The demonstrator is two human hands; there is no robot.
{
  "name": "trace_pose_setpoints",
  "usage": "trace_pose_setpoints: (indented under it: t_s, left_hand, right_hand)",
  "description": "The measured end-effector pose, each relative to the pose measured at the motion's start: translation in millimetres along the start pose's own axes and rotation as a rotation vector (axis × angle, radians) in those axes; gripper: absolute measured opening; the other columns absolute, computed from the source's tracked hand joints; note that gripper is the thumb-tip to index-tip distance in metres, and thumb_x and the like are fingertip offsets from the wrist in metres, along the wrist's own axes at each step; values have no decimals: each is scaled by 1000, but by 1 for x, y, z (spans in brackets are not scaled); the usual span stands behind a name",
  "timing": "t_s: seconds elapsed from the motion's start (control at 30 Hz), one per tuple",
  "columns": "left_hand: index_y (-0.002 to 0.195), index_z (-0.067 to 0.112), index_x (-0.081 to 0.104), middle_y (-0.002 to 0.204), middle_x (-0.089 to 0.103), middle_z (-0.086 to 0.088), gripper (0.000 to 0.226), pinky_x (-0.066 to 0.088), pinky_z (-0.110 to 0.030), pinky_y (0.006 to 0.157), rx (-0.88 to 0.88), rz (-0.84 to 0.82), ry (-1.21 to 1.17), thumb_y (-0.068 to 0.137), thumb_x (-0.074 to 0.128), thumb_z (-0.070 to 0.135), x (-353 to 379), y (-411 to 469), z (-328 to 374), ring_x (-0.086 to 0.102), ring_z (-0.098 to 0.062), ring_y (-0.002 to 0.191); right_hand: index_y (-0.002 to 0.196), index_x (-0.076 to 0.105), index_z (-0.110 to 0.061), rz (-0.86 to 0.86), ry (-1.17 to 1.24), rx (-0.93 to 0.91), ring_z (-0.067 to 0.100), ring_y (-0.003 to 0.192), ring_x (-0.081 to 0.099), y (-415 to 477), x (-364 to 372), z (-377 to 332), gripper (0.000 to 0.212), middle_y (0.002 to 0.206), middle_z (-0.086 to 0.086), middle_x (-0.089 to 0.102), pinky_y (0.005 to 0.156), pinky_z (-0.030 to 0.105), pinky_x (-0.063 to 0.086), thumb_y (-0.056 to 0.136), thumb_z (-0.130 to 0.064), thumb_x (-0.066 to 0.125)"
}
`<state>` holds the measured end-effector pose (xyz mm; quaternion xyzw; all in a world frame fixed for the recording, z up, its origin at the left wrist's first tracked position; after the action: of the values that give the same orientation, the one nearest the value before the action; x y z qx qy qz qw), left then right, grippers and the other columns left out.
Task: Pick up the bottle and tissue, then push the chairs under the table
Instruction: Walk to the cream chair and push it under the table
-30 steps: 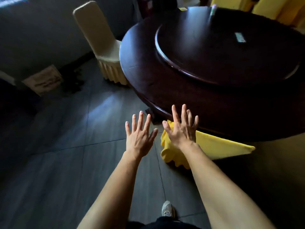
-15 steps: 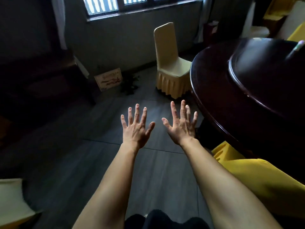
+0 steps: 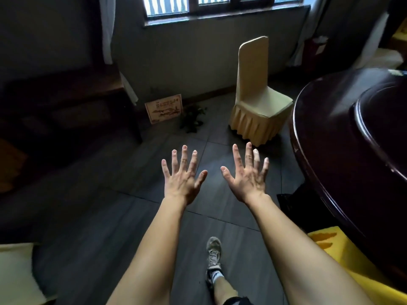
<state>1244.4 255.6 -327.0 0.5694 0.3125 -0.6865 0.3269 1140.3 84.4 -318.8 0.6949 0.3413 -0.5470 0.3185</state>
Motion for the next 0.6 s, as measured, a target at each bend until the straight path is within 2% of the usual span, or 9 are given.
trace_pose_setpoints:
  t_s: [0.13,0.33,0.6]
  left_hand:
    - [158,32,-13,163,-30,1,74,-14,-59,118,-16,-9,-7,98,11,68,2,76,-10,-27,-29,150]
    - [158,32,-11,164,-29,0,73,-11,-61,119,-37,1,-14,98,13,66,-20,190,-26,-24,-30,151]
    - [157,33,-13,163,-31,-1,72,-11,-62,119,-50,-22,-15,99,14,66,-31,317,-64,-25,-29,151]
  right_hand:
    - [156,-10,-35,-15,5,-1,33,152,-3,78,18,-7,80,165,10,-16,117,60,-8,89,-72,14]
    - [157,-6,-35,-15,29,-9,32,152,-1,193,25,-24,79,166,9,-12,117,59,-8,94,-70,25]
    - [158,1,-35,-29,31,4,33,152,5,324,51,-55,81,167,9,-4,118,59,-4,89,-74,17]
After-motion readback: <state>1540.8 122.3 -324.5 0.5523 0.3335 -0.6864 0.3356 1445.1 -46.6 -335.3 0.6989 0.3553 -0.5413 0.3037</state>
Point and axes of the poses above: each hand's wrist, its own y-axis towards the middle knuckle, its own x-axis out of the palm, z = x × y, the point moved 6 cm from there along y, towards the middle knuckle
